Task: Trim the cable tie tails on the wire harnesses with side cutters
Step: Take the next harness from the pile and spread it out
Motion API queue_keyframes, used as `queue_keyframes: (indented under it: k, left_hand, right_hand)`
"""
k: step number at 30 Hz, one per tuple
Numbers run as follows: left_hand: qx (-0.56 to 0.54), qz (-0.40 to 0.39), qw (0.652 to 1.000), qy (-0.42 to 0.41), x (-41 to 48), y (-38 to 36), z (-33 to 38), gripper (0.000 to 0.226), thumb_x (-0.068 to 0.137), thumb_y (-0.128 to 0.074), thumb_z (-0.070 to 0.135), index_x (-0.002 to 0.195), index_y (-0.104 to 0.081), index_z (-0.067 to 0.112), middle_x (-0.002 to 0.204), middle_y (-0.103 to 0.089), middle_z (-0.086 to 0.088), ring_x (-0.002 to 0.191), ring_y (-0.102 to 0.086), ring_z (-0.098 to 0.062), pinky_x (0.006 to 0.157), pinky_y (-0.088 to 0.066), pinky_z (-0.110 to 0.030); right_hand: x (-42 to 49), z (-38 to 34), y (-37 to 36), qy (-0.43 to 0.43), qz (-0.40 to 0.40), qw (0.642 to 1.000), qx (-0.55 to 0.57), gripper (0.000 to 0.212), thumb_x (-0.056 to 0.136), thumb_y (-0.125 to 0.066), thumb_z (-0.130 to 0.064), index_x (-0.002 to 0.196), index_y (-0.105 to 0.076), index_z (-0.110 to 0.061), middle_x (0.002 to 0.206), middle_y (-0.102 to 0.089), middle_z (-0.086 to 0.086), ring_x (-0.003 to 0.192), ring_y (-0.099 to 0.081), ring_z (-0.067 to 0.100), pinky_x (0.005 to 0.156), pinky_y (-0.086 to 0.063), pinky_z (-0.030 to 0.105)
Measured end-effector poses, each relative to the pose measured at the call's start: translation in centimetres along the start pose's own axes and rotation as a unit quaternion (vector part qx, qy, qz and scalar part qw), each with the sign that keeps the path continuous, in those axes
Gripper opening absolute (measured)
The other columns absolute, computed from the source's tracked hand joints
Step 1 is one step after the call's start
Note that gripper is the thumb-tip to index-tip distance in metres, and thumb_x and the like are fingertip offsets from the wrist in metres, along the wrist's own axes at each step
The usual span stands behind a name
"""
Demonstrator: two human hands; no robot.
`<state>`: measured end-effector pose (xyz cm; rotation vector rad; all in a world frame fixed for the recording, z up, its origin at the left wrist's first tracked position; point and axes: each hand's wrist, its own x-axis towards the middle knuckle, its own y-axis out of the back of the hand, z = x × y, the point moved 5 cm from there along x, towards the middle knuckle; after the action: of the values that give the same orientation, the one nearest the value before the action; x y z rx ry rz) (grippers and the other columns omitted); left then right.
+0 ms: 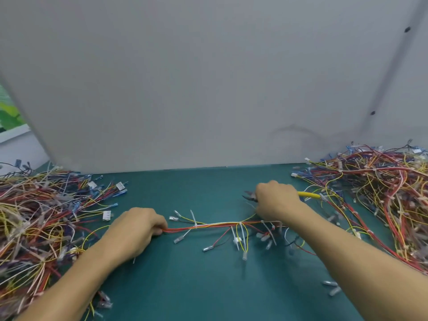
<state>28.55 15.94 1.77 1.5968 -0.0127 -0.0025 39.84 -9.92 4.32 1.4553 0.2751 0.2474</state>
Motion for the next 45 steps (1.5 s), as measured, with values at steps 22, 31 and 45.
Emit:
queue_keyframes:
  k: [22, 31, 45]
  left_hand:
    - [0.014, 0.042, 0.999, -0.003, -2.6, -0.5, -1.1, 0.028, 0.095, -0.050, 0.036, 0.123, -0.052, 0.041, 0.115, -0.054, 0.019, 0.110, -0.049, -0.007, 0.093, -0.037, -0.025]
    - [0.005, 0.086, 0.992, 0.090, -2.0, 1.3, 0.6, 0.039, 0.094, -0.054, 0.035, 0.133, -0.052, 0.029, 0.130, -0.049, 0.008, 0.119, -0.046, -0.017, 0.099, -0.038, -0.033]
    - [-0.894, 0.023, 0.295, 0.336, -5.2, -2.3, 4.7, 0.025, 0.096, -0.041, -0.001, 0.115, -0.044, -0.017, 0.123, -0.051, -0.036, 0.118, -0.050, -0.047, 0.099, -0.042, -0.051]
  right_hand:
    - [-1.2, 8.7, 1.7, -0.127, 0.047, 0.907, 0.399, 0.029, 0.089, -0.066, -0.030, 0.090, -0.065, -0.001, 0.086, -0.065, 0.016, 0.075, -0.056, 0.026, 0.070, -0.043, 0.035]
    - [-6.3, 7.7, -1.9, -0.085, -0.024, 0.973, 0.211, 0.001, 0.080, -0.061, -0.017, 0.081, -0.062, -0.017, 0.086, -0.065, 0.005, 0.089, -0.058, 0.027, 0.069, -0.043, 0.031]
    - [-5.2, 7.2, -4.7, -0.084, 0.023, 0.976, 0.202, 0.014, 0.087, -0.062, -0.033, 0.080, -0.056, -0.023, 0.087, -0.064, -0.001, 0.091, -0.060, 0.027, 0.075, -0.049, 0.035]
